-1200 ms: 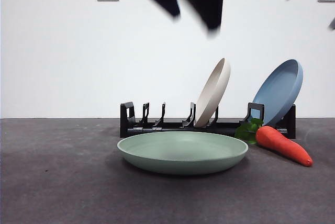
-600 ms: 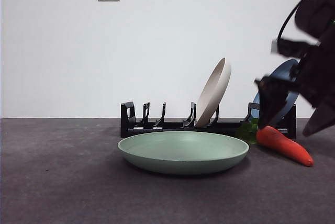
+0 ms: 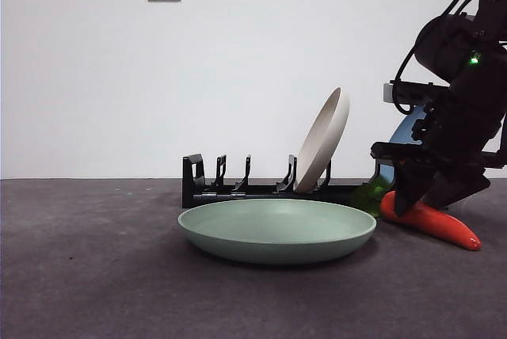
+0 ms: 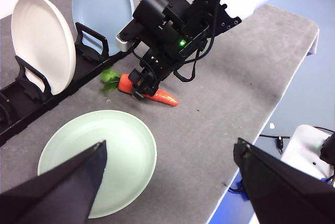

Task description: Take the green plate from the plate rack,put the plate on the table,take the carrot from the table,put the carrot in the plate

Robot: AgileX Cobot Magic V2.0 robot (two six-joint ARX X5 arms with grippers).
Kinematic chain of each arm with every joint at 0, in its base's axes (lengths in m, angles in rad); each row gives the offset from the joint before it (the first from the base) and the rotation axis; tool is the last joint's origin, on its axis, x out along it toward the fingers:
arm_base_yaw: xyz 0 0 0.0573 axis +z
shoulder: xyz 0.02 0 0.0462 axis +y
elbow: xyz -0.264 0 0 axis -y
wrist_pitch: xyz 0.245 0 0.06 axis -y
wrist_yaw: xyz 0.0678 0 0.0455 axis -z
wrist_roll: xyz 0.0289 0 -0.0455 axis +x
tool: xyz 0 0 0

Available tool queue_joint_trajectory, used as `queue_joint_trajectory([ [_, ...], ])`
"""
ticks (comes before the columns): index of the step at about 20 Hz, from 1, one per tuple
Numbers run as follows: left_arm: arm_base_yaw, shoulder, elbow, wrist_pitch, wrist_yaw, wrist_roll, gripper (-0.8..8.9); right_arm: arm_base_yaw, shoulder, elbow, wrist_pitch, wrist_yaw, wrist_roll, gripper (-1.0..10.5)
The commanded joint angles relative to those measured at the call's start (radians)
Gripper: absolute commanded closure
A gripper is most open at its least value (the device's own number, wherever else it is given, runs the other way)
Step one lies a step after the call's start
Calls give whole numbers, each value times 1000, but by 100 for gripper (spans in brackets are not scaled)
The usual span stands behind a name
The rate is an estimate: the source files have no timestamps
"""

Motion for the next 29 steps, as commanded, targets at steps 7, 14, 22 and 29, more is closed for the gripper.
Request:
queue_joint_trajectory([
  [7, -3, 0, -6, -12, -2, -14, 405, 16, -39, 0, -22, -5, 40, 963],
  [14, -3, 0, -6, -25, -1, -14, 405, 278, -182, 0, 47, -3, 110, 963],
  [22, -3, 0, -6, -72, -1, -14, 405, 395, 63, 0, 164, 2, 130, 962],
  [29, -3, 0, -6, -110, -2, -14, 405, 394, 49, 0, 158, 1, 132, 474],
])
